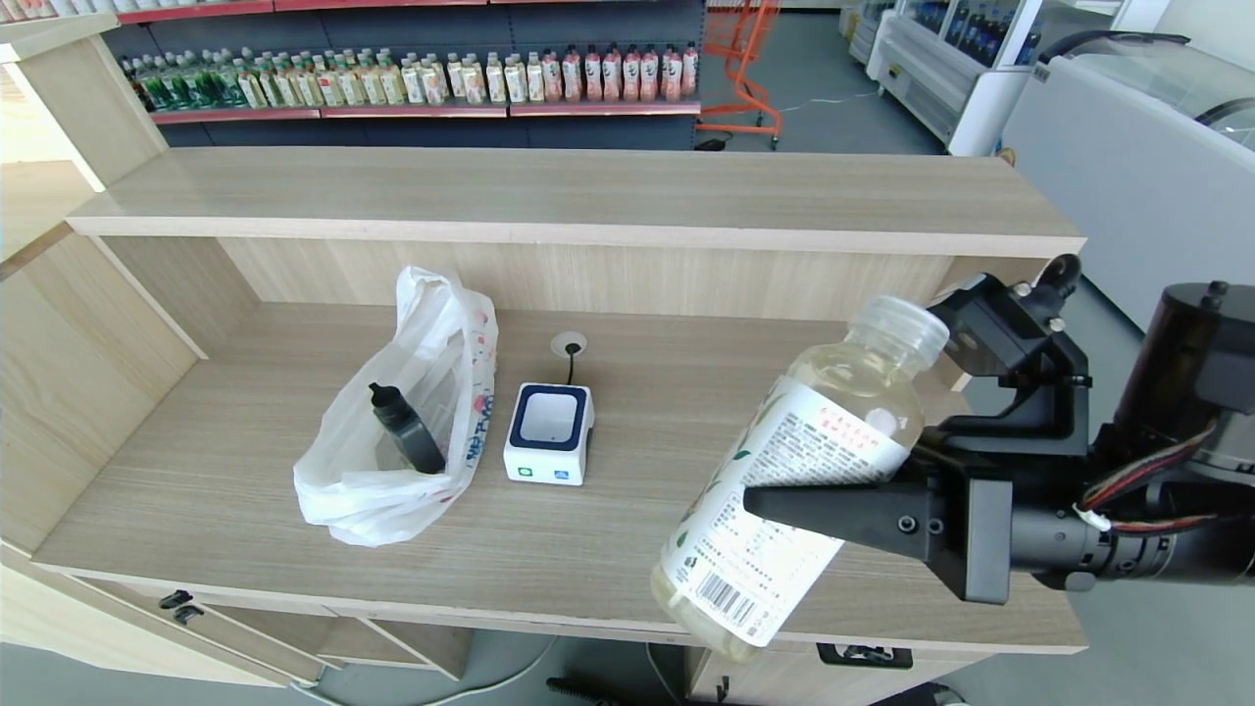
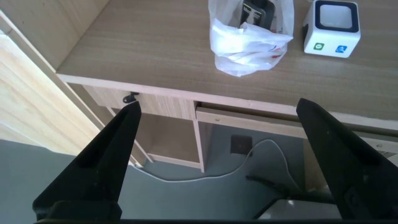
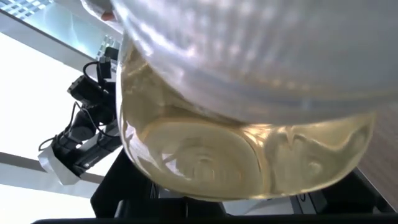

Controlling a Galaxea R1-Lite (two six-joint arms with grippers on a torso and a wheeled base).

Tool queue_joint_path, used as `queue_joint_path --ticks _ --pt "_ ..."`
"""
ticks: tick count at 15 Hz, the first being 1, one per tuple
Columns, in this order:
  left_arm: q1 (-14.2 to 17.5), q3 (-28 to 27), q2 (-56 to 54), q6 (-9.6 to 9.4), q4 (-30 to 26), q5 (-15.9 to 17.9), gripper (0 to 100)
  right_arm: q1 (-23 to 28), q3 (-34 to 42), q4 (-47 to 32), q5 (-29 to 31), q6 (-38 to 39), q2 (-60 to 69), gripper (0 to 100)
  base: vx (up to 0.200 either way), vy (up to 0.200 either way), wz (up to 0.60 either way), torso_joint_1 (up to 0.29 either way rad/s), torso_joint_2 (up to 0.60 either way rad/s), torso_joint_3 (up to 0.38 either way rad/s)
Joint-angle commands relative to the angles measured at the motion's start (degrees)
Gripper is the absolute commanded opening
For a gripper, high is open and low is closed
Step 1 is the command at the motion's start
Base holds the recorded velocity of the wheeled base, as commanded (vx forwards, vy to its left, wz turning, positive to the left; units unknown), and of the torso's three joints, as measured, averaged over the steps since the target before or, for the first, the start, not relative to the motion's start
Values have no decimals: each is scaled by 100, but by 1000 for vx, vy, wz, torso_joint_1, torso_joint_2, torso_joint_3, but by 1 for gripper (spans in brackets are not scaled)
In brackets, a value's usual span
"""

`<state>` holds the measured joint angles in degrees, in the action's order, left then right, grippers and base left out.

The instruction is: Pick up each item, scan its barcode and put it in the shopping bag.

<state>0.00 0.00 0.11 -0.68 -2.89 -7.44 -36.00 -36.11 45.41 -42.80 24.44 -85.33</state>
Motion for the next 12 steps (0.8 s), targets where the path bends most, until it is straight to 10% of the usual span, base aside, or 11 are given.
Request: queue_joint_path --ticks 1,12 --pt "0 0 -2 -2 -1 -3 100 -12 -1 3 0 -1 -27 0 0 0 0 0 0 0" --pt "0 0 -2 -2 -1 -3 100 -4 -28 3 9 -1 17 0 0 0 0 0 0 0"
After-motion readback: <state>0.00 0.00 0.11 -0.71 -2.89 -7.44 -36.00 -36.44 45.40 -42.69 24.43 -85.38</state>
